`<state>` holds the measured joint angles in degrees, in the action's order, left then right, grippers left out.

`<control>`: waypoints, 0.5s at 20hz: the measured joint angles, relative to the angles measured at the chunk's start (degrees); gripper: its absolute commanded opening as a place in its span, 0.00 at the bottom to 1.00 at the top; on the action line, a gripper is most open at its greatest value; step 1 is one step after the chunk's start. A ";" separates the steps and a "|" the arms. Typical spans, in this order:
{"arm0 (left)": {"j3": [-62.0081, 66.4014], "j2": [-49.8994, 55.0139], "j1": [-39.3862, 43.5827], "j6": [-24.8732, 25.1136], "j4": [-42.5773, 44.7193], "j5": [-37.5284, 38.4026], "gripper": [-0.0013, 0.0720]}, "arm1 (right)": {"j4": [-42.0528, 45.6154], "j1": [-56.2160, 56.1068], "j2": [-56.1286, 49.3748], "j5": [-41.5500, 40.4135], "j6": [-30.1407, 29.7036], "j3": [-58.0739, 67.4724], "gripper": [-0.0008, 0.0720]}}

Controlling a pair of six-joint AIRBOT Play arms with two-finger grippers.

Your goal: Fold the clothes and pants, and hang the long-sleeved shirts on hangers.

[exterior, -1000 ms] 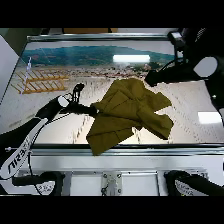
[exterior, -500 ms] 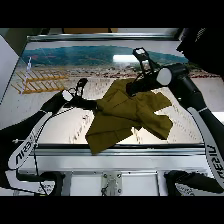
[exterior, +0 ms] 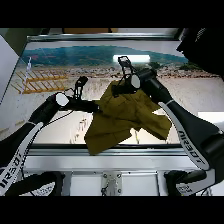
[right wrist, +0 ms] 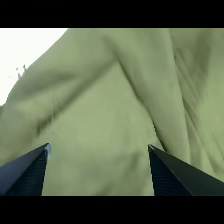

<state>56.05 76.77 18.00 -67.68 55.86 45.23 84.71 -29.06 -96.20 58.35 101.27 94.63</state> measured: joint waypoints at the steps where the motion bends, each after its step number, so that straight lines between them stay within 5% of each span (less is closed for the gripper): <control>1: -0.24 -0.37 0.61 -0.02 0.00 0.11 0.04 | -0.02 -0.11 -2.12 1.22 0.39 2.16 0.92; 7: -0.76 -1.09 1.95 -0.20 0.07 0.63 0.04 | -0.26 -0.66 -11.54 7.89 2.64 10.21 0.90; 10: -0.81 -1.16 1.97 -0.20 0.07 0.66 0.04 | -0.20 -1.22 -13.86 10.16 3.82 11.26 0.81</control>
<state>55.24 75.61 19.97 -67.88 55.92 45.89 84.51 -30.28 -110.06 68.51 105.10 105.89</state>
